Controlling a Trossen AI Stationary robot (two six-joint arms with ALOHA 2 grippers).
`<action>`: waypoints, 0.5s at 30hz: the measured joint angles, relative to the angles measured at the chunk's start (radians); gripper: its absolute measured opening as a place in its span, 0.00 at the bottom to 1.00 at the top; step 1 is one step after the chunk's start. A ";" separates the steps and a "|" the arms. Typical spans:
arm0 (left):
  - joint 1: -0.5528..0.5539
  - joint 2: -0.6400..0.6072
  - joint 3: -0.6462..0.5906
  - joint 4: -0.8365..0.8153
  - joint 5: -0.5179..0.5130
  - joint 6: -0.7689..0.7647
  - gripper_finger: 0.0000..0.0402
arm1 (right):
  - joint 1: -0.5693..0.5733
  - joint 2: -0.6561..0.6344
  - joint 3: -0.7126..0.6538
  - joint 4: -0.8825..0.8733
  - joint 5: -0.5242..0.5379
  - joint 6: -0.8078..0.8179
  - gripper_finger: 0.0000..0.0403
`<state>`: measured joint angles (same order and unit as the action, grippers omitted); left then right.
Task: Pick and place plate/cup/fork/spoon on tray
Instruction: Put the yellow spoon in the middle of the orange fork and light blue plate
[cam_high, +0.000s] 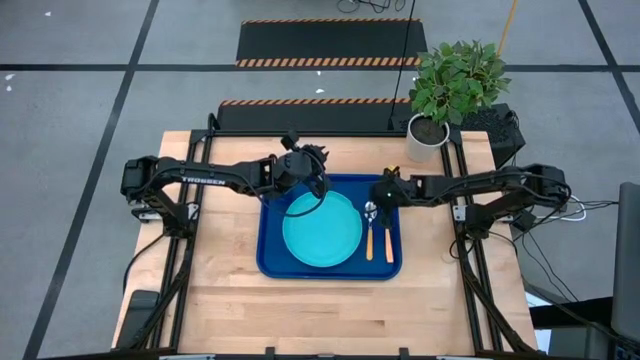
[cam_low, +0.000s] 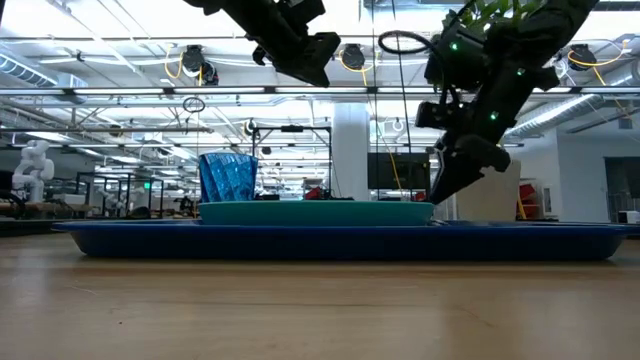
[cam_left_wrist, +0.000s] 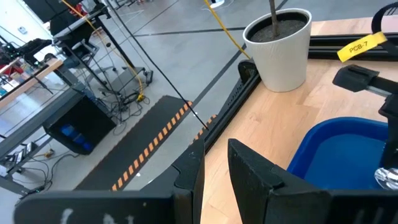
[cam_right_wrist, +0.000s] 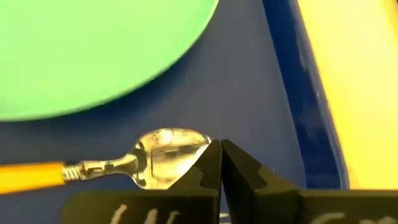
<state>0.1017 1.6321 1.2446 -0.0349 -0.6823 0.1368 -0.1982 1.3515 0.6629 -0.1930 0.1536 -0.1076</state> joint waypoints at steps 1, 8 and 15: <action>0.000 0.000 0.000 0.000 0.000 0.000 0.18 | -0.004 0.001 -0.010 0.003 0.000 -0.001 0.00; 0.000 0.000 0.000 0.000 0.000 0.004 0.18 | -0.019 0.001 -0.055 0.041 -0.001 0.016 0.00; 0.000 0.000 0.000 0.000 0.000 0.004 0.18 | -0.019 0.001 -0.069 0.077 -0.001 0.016 0.00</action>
<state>0.1013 1.6318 1.2449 -0.0349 -0.6823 0.1410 -0.2173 1.3521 0.5941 -0.1156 0.1528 -0.0914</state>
